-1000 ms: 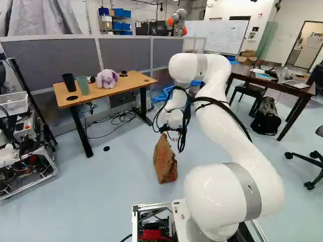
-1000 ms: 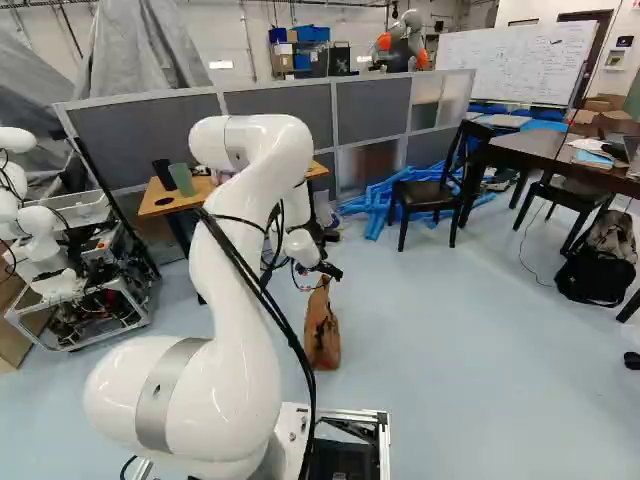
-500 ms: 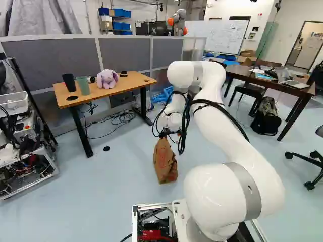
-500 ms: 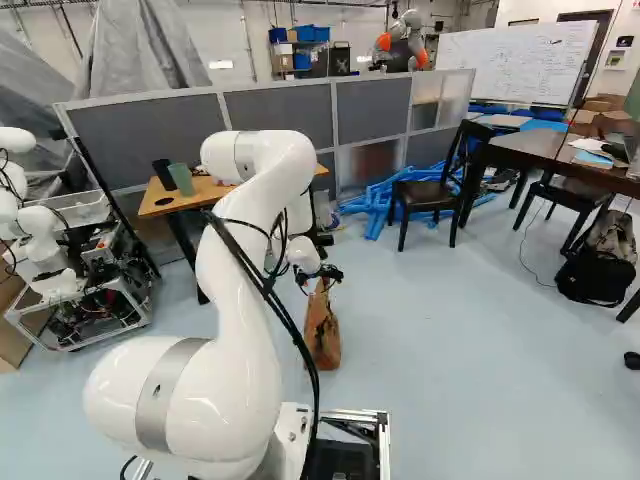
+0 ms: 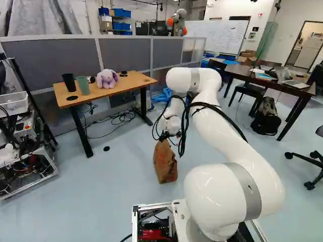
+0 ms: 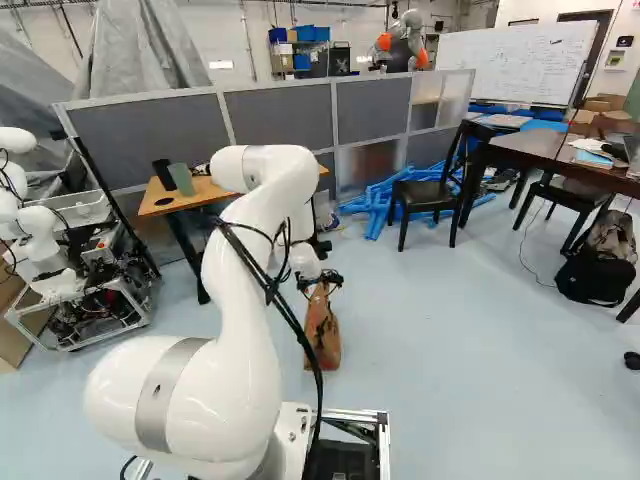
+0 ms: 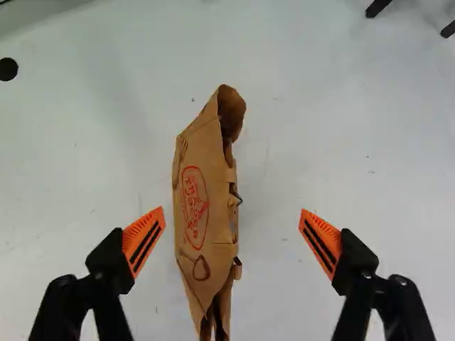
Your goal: Pick up the bag on the ground and place it on the table
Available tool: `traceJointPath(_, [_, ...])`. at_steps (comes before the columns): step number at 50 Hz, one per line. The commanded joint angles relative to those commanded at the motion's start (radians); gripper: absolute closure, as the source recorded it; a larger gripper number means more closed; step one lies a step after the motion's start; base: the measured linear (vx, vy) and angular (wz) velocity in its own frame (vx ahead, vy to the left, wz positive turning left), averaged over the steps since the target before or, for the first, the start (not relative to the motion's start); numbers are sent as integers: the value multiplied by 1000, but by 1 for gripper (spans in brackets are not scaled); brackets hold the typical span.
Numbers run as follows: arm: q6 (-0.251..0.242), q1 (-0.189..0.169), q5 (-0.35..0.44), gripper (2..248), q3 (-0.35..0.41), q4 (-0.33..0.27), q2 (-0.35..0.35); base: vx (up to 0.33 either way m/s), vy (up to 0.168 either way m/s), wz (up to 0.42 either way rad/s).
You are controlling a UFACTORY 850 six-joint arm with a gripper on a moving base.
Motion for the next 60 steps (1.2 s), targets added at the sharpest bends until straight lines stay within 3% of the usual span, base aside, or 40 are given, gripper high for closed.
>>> traceJointPath(60, [0, 0, 0, 3, -180, 0, -217, 0, 0, 0])
